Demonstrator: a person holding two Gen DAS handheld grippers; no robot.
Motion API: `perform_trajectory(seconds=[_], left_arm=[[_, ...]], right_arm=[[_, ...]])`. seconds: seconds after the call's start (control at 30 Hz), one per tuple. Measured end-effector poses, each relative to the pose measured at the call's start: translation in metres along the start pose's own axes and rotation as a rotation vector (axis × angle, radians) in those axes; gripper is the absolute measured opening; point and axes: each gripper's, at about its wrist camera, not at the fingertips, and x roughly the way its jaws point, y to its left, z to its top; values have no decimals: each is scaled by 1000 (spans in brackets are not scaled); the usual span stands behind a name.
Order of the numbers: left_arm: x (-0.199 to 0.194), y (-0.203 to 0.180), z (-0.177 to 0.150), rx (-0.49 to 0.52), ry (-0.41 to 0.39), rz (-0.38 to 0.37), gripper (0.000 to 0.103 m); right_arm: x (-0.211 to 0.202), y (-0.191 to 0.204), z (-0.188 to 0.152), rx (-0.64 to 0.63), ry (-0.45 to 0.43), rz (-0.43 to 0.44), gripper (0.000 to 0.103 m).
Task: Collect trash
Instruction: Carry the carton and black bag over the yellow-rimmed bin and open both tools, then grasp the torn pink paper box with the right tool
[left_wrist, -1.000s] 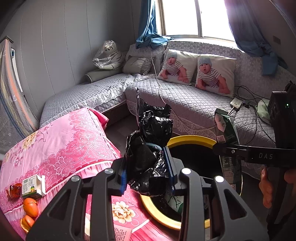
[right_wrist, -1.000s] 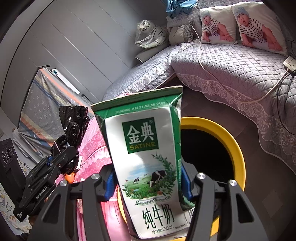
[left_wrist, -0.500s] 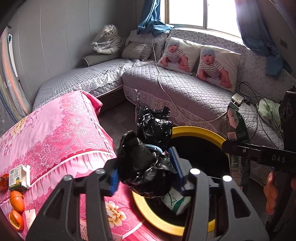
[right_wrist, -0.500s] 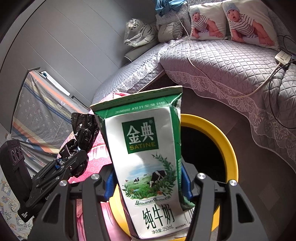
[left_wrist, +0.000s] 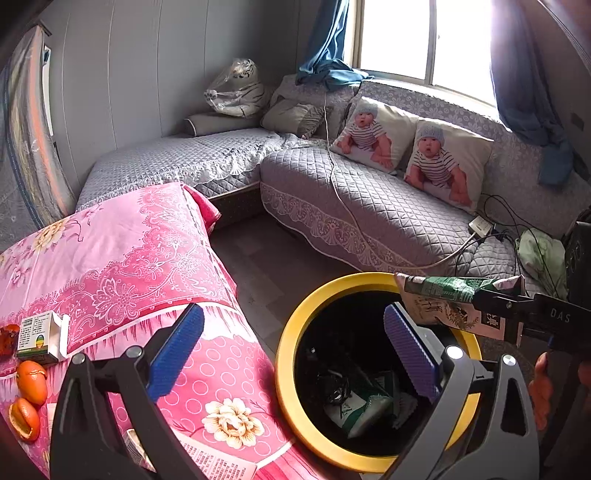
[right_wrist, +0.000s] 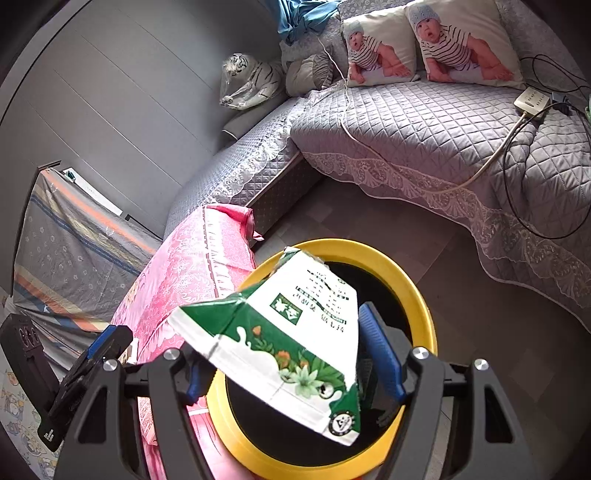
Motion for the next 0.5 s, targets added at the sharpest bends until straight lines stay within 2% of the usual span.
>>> perform_trajectory(seconds=[0.1, 0.13, 0.17, 0.5], left_arm=[[-7, 7, 1, -18, -9, -1, 94], [-9, 10, 2, -25, -11, 1, 94], [-11, 13, 2, -33, -13, 2, 94], [-48, 42, 4, -91, -81, -1, 94]], right_arm=[[1, 7, 0, -18, 11, 23, 70], [1, 8, 0, -14, 8, 19, 76], [2, 10, 0, -11, 7, 13, 77], [-3, 36, -1, -70, 9, 23, 77]])
